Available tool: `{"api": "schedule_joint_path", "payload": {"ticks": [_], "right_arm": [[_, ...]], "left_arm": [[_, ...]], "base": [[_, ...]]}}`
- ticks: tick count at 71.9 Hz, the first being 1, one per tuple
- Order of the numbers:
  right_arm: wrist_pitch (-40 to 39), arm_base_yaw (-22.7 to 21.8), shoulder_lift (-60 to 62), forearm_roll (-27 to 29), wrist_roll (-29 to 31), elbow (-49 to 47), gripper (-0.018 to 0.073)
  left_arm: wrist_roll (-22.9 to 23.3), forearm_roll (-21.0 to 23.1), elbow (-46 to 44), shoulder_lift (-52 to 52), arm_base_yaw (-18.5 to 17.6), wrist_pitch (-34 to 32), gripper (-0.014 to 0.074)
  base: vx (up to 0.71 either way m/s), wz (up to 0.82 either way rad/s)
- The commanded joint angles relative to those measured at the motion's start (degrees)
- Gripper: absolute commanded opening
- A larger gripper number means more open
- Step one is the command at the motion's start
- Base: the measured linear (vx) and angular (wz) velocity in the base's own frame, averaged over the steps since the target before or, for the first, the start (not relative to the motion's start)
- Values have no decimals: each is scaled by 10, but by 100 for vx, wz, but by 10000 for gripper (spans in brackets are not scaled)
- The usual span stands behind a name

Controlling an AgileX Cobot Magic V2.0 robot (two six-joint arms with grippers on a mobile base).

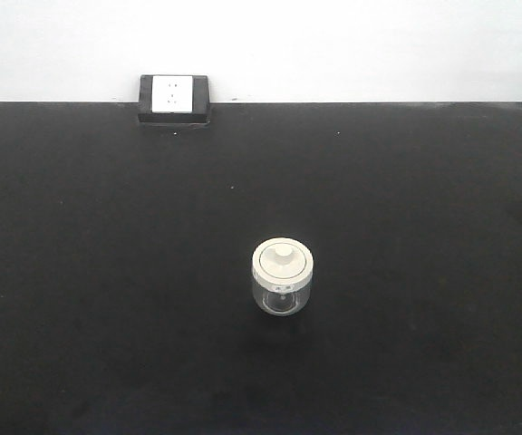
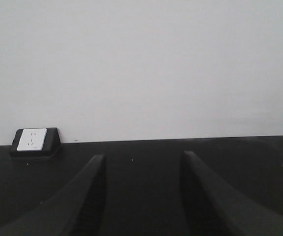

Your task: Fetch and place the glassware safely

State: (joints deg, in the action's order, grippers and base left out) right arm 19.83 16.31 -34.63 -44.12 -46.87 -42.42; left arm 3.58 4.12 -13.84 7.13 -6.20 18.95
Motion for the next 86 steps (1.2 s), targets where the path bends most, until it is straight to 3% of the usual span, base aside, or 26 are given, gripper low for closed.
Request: {"api": "schedule_joint_path", "payload": {"ticks": [1,16,25,33,46,61,74,86], "right_arm": [[26,0,32,120,146,-15,321],[123,0,87,371,466,-15,321],[147,0,125,448,566,-15,321],[142,0,163,461,559,-15,321],[139,0,225,428,534,-7,321],[133,0,304,424,498,102,321],[64,0,360,414,498,216,321],[1,0,355,388,505,264,321]], "left_arm": [[5,5,-14,9,-5,-46,-7],[5,5,-14,9,-5,-46,-7],[5,5,-14,9,-5,-46,-7],[5,5,-14,9,-5,-46,-7],[5,5,-14,9,-5,-46,-7],[5,5,-14,9,-5,-46,-7],[5,5,-14,9,-5,-46,-7],[5,5,-14,9,-5,-46,-7]], "base": [[0,0],[0,0],[0,0],[0,0],[0,0],[0,0],[0,0],[0,0]]}}
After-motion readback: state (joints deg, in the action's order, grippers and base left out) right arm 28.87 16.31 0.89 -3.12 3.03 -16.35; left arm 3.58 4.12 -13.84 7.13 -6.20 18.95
